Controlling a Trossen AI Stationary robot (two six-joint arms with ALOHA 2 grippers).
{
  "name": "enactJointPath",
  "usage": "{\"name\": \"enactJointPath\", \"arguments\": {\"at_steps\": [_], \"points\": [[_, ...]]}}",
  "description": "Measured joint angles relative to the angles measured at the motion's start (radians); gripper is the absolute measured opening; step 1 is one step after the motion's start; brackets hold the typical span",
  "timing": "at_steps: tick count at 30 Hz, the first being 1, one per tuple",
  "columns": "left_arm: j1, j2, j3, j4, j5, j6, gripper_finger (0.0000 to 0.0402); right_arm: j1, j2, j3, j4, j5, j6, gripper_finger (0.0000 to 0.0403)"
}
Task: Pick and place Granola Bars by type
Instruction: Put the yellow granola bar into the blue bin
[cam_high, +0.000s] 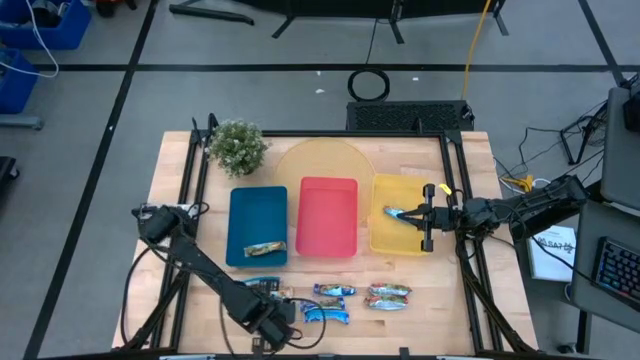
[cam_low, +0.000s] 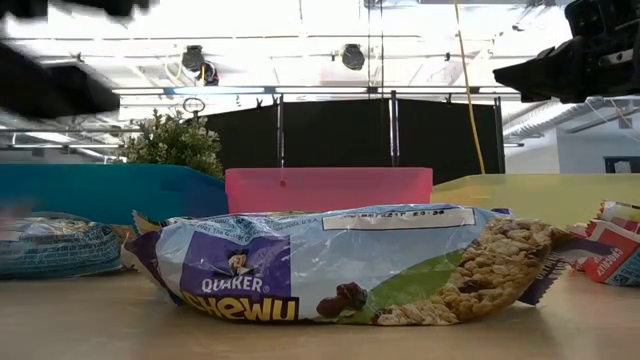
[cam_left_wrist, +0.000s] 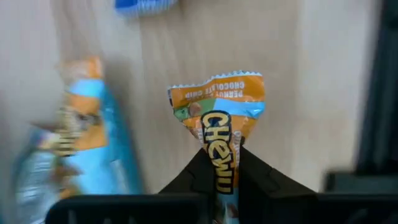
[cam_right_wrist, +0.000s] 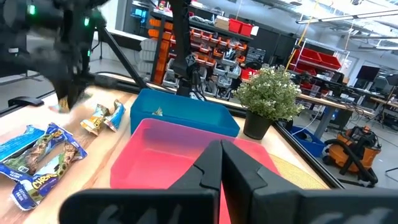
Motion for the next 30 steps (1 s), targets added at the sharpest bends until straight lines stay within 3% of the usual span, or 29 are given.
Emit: {"name": "enactJointPath", "arguments": {"at_steps": [6, 9, 13, 15, 18, 24, 30], "points": [[-0.088, -0.203, 0.000, -0.029, -0.260, 0.166, 0.0045, 0.000, 0.000, 0.000, 0.000, 0.000, 0.000, 0.0000], [-0.149, -0.343, -0.020, -0.021, -0.439, 0.236, 0.0037, 0.000, 0.000, 0.000, -0.001, 0.000, 0.001, 0.0000], [-0.183, -0.549, -0.144, -0.002, -0.677, 0.327, 0.0034, 0.000, 0.000, 0.000, -0.001, 0.000, 0.001, 0.0000], [-0.157, -0.667, -0.246, 0.075, -0.744, 0.375, 0.0040, 0.000, 0.000, 0.000, 0.000, 0.000, 0.012, 0.0000], [-0.070, -0.840, -0.438, 0.286, -0.704, 0.520, 0.0048, 0.000, 0.000, 0.000, 0.000, 0.000, 0.024, 0.0000], [0.159, -1.120, -0.808, 0.728, -0.310, 0.760, 0.0030, 0.000, 0.000, 0.000, 0.000, 0.000, 0.024, 0.0000], [0.283, -1.350, -1.062, 0.840, -0.246, 0.699, 0.0047, 0.000, 0.000, 0.000, -0.013, 0.000, 0.021, 0.0000]]}}
